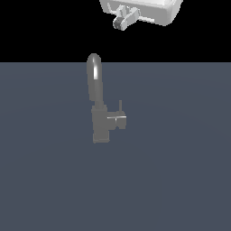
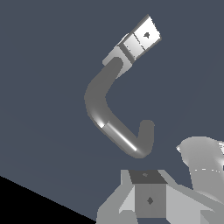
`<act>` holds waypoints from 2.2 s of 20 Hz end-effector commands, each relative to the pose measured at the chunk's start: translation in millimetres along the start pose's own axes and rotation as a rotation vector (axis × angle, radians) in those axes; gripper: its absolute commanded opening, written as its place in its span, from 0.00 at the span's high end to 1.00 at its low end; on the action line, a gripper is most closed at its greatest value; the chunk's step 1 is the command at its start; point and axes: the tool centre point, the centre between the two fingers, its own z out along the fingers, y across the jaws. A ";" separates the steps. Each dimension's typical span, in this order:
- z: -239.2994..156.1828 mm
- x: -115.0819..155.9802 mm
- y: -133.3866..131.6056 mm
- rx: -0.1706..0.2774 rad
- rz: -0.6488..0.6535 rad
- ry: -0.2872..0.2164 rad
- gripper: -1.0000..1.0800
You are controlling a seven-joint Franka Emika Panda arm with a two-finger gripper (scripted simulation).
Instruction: Turn on the faucet by rotating a designated handle.
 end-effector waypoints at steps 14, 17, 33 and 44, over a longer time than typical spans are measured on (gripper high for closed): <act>35.7 109.6 1.0 0.287 0.270 -0.308 1.00; 48.6 132.2 3.4 0.352 0.332 -0.378 1.00; 117.1 207.2 14.2 0.606 0.577 -0.649 1.00; 124.9 209.9 16.3 0.626 0.597 -0.672 1.00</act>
